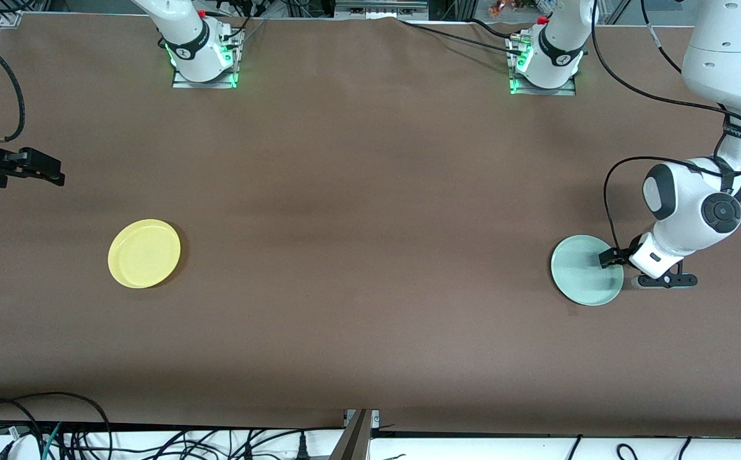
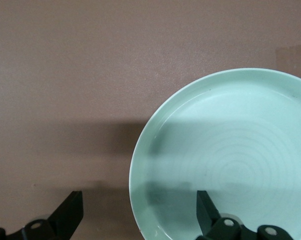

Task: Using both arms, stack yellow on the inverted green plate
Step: 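Lower the left gripper and grasp the green plate's rim, then lift the green plate with the left gripper while the right gripper reaches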

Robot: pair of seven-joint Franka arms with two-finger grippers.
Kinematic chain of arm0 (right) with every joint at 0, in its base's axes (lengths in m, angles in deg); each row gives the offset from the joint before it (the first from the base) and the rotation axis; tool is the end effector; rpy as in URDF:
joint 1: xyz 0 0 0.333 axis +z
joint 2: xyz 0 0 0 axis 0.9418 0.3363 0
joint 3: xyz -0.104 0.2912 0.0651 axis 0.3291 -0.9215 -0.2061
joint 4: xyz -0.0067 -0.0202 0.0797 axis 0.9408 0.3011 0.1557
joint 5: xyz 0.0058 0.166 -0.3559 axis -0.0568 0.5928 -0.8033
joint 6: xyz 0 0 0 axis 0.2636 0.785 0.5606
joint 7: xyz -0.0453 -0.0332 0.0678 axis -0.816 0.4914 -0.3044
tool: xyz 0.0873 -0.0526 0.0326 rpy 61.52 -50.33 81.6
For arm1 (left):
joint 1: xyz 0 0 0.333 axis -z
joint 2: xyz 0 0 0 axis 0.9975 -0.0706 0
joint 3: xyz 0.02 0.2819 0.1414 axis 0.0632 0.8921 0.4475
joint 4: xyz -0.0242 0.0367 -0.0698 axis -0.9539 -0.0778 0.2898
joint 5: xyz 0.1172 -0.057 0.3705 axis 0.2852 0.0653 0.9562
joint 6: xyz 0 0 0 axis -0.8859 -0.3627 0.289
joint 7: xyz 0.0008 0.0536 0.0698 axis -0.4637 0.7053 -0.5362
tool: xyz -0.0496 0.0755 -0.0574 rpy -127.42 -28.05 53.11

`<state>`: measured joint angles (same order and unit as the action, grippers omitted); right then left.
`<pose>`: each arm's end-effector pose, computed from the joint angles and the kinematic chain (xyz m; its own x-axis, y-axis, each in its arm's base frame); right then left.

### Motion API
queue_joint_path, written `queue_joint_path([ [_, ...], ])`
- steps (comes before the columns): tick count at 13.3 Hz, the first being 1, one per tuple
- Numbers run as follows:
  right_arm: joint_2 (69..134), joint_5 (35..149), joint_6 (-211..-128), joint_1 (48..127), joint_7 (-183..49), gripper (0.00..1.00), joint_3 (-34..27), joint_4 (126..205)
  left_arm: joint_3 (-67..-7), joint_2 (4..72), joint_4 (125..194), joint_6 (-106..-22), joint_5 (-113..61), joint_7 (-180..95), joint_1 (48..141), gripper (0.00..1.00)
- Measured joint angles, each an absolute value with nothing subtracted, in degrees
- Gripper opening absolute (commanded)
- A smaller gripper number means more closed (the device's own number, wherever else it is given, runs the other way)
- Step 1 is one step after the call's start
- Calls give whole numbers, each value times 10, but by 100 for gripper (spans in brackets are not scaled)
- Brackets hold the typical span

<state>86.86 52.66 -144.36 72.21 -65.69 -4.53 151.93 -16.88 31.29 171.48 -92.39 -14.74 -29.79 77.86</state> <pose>0.5976 -0.0300 0.5740 0.9947 0.0643 -0.0796 0.0682 -0.9966 0.0468 0.6126 0.1081 0.1910 0.9993 0.0299 0.0246 0.0309 -0.9986 -0.0434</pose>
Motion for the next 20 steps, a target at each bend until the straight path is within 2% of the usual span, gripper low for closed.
queue_joint_path([
  [1, 869, 527, -1444, 722, -657, 100, -45, 1519, -169, 311, 1714, -924, -147, -298, 779, 41],
  [2, 869, 527, -1444, 722, -657, 100, -45, 1519, -169, 309, 1712, -924, -147, -297, 779, 22],
  [3, 869, 527, -1444, 722, -657, 100, -45, 1519, -169, 306, 1710, -924, -147, -295, 779, 9],
  [4, 869, 527, -1444, 722, -657, 100, -45, 1519, -170, 304, 1709, -924, -147, -289, 779, 1],
  [13, 869, 527, -1444, 722, -657, 100, -45, 1519, -173, 305, 1681, -912, -147, -266, 780, 0],
  [15, 869, 527, -1444, 722, -657, 100, -45, 1519, -176, 310, 1644, -852, -147, -266, 791, 0],
  [18, 878, 527, -1444, 722, -657, 100, -45, 1519, -177, 321, 1546, -686, -147, -300, 836, 0],
  [20, 884, 527, -1444, 720, -657, 100, -44, 1519, -178, 325, 1490, -605, -116, -335, 878, 0],
])
